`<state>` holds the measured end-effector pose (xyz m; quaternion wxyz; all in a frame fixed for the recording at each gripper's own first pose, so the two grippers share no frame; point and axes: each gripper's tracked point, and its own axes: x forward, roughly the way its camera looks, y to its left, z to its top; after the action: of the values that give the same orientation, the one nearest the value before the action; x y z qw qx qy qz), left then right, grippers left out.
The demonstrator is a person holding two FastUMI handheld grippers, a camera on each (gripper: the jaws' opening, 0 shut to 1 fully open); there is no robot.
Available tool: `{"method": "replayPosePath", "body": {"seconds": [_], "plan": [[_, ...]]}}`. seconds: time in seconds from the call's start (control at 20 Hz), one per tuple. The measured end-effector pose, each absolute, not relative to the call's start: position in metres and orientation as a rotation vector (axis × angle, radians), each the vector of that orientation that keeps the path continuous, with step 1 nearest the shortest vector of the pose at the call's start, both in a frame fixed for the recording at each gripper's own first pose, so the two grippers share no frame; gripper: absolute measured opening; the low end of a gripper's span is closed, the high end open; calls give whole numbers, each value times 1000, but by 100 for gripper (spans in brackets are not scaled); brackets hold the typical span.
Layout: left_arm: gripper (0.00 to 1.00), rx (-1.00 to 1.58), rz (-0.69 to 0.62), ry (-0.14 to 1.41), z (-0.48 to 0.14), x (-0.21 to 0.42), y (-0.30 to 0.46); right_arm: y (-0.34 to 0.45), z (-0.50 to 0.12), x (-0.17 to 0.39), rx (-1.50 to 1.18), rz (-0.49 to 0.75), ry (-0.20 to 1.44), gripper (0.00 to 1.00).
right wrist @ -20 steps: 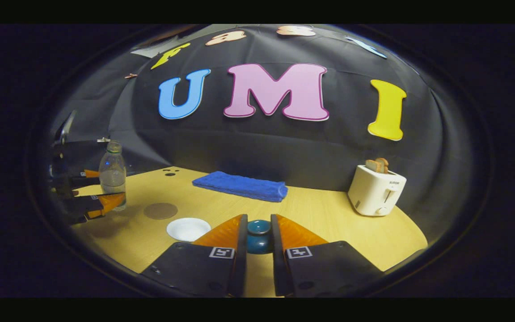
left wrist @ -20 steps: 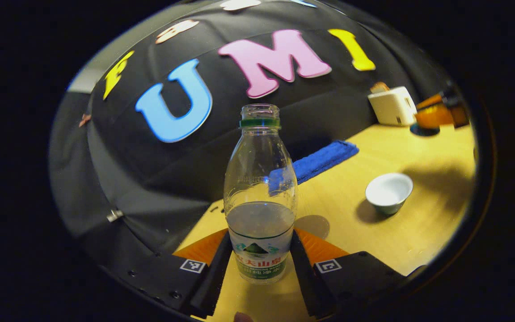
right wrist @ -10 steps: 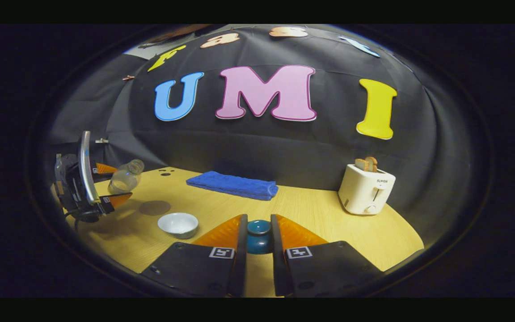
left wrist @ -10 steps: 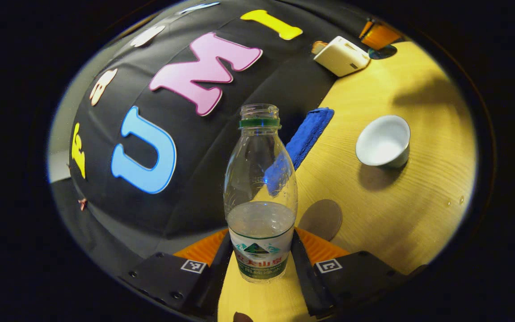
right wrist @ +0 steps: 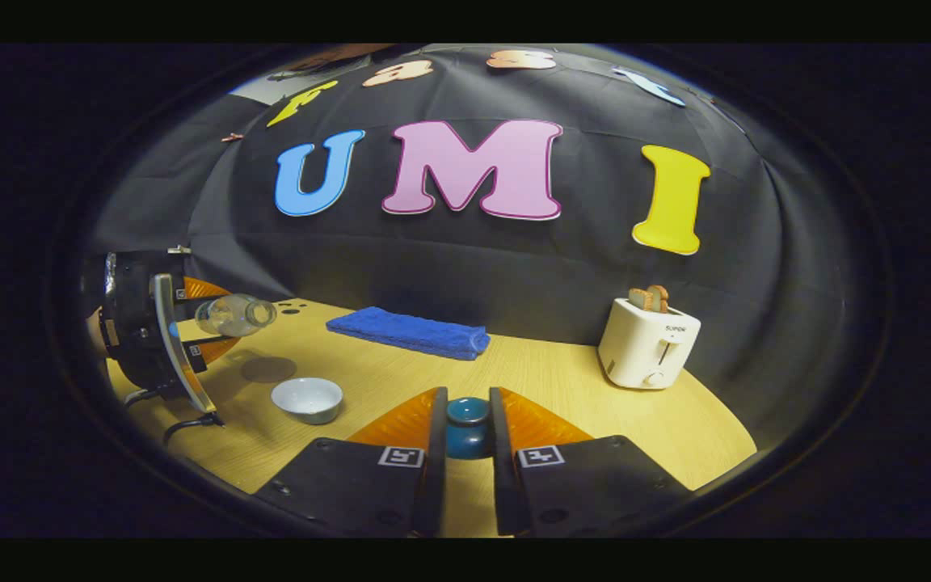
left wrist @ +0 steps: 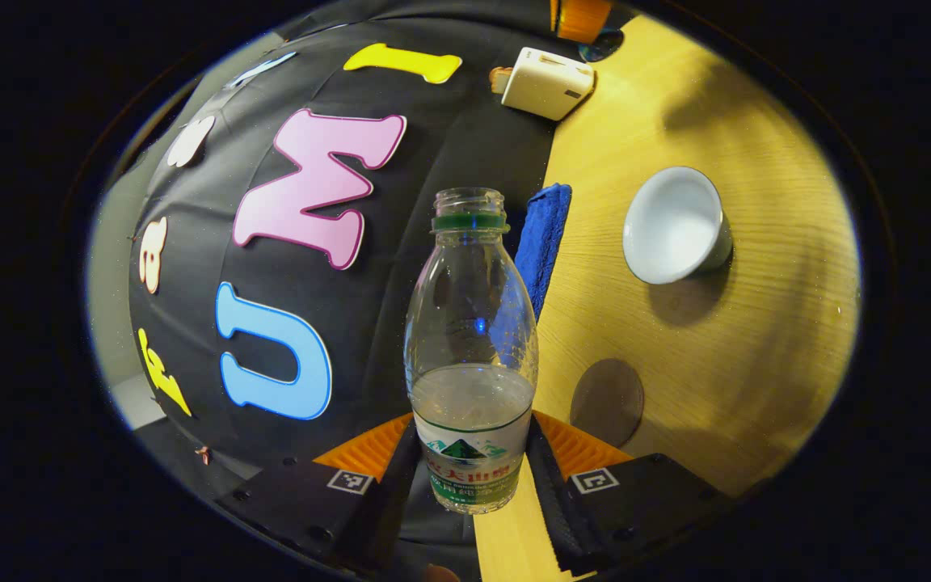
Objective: Open the teacup lid with one hand, grasp the water bottle and pour water into the teacup with the other hand; after pouring, place the water bottle on the coaster and then close the teacup lid.
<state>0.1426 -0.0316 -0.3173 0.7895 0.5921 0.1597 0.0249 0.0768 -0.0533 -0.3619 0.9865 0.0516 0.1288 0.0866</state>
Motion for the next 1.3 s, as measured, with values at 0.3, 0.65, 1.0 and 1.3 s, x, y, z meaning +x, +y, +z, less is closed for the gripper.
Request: {"method": "replayPosePath", "body": {"seconds": [0.3,0.65,1.0,1.3], "plan": [[74,1443,46,369,-319,143,-22,-56,-361,74,92,171,255,32],[74,1563,22,366,-321,147,-20,-59,-361,74,88,170,251,27],[74,1659,28,320,-317,155,-20,-61,-364,75,75,173,256,28],[74,1691,20,301,-316,156,-21,-63,-364,75,77,168,252,28]]}}
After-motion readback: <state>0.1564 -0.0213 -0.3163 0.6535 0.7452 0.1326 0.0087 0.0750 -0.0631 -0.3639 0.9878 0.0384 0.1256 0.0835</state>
